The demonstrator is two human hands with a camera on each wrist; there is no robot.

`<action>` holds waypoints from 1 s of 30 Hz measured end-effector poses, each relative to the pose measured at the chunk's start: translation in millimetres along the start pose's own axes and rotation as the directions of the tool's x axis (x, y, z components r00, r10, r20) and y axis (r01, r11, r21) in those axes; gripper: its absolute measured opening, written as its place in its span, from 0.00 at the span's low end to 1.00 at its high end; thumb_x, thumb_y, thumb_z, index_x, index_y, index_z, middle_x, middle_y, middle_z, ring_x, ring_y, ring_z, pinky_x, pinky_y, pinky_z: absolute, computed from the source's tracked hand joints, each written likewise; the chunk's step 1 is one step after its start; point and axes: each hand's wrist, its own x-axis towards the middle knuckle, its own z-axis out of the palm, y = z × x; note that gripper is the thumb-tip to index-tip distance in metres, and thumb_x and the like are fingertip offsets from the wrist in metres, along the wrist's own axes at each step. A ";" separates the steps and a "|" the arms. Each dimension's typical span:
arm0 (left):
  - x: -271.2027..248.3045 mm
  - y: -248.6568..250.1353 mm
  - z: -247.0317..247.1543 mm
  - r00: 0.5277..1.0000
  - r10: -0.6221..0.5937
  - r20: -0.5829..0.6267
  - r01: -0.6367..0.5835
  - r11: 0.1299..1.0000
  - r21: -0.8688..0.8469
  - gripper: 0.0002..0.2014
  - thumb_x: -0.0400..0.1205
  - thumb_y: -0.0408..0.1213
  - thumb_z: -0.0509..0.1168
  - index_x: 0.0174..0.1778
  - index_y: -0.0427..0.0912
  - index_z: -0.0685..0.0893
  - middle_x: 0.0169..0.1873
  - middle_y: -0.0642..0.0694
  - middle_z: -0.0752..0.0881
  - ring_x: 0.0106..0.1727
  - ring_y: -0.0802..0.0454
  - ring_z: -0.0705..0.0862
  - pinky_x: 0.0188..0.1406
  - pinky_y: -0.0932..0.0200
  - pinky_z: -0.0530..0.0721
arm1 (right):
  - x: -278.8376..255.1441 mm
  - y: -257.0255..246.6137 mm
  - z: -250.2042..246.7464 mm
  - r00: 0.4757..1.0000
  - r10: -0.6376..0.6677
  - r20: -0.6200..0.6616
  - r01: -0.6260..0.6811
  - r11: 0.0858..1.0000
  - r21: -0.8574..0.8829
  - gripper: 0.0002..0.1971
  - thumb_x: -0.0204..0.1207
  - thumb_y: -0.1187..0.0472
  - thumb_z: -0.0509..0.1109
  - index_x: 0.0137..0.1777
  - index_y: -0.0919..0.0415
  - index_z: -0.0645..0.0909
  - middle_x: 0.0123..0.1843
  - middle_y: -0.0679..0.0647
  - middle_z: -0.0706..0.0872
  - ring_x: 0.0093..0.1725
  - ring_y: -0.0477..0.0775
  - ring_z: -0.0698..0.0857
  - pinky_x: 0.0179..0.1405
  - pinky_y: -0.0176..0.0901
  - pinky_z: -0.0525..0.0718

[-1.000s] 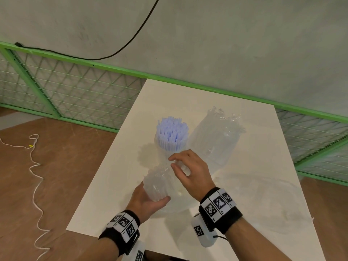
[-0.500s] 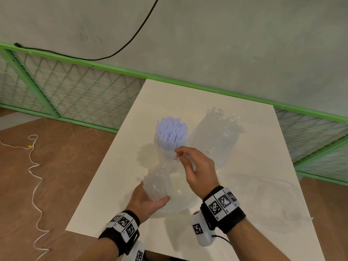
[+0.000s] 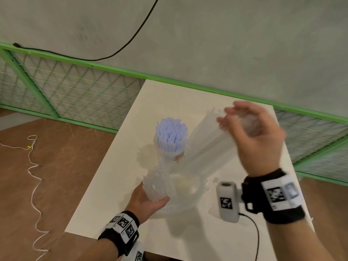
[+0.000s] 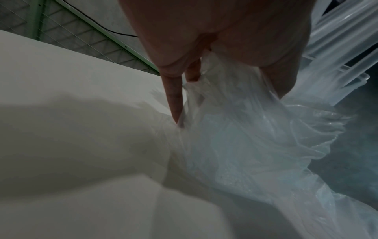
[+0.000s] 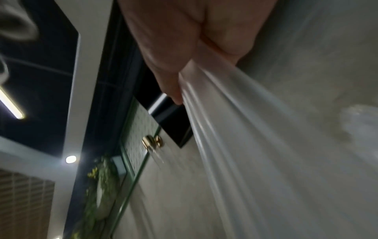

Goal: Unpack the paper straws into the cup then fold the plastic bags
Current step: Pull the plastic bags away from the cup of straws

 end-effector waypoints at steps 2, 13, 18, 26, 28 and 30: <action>-0.2 0.8 0.1 1.000 0.003 0.001 -0.003 1.000 0.009 0.31 0.61 0.50 0.82 0.61 0.54 0.81 0.49 0.53 0.90 0.53 0.59 0.88 0.56 0.58 0.85 | 18.6 -9.6 -14.2 0.998 -0.030 -0.050 0.032 0.999 0.035 0.12 0.78 0.71 0.73 0.60 0.69 0.81 0.51 0.66 0.89 0.48 0.67 0.91 0.50 0.62 0.89; -0.8 2.3 -0.7 1.000 0.004 0.004 -0.004 1.000 0.001 0.30 0.61 0.50 0.82 0.58 0.55 0.82 0.49 0.55 0.90 0.52 0.63 0.87 0.56 0.61 0.84 | 64.3 1.6 -38.2 0.997 -0.077 -0.024 0.076 0.997 -0.023 0.13 0.80 0.69 0.71 0.63 0.71 0.80 0.53 0.68 0.87 0.48 0.71 0.89 0.52 0.59 0.89; 1.4 -0.3 -0.5 1.000 -0.009 0.002 0.009 1.000 -0.003 0.33 0.58 0.53 0.81 0.60 0.53 0.82 0.49 0.54 0.90 0.53 0.59 0.88 0.55 0.61 0.84 | 61.4 26.9 -31.7 0.988 0.001 0.156 0.010 0.997 -0.070 0.12 0.79 0.69 0.72 0.61 0.65 0.81 0.52 0.65 0.87 0.46 0.64 0.91 0.52 0.63 0.89; 1.5 -1.9 -1.3 1.000 -0.011 -0.003 0.011 1.000 0.021 0.30 0.61 0.49 0.83 0.59 0.54 0.82 0.49 0.55 0.90 0.52 0.62 0.87 0.56 0.59 0.85 | 31.7 80.7 -16.7 0.916 -0.089 0.390 0.297 0.805 -0.514 0.10 0.78 0.59 0.75 0.57 0.59 0.86 0.55 0.50 0.89 0.57 0.50 0.85 0.63 0.33 0.76; 1.4 0.8 -0.8 1.000 -0.003 -0.003 0.003 1.000 0.023 0.28 0.64 0.45 0.83 0.58 0.56 0.81 0.49 0.56 0.89 0.51 0.64 0.87 0.55 0.62 0.84 | 20.4 92.4 -14.6 0.892 -0.093 0.443 0.346 0.772 -0.534 0.12 0.79 0.57 0.74 0.59 0.58 0.86 0.58 0.52 0.89 0.61 0.54 0.84 0.66 0.41 0.77; 1.4 3.2 -1.1 1.000 0.002 -0.002 -0.002 1.000 0.018 0.27 0.65 0.44 0.83 0.56 0.59 0.80 0.49 0.56 0.89 0.51 0.65 0.86 0.52 0.66 0.83 | 11.0 99.2 -14.8 0.866 -0.075 0.495 0.371 0.759 -0.535 0.15 0.82 0.54 0.69 0.65 0.57 0.84 0.64 0.52 0.87 0.68 0.54 0.80 0.72 0.40 0.72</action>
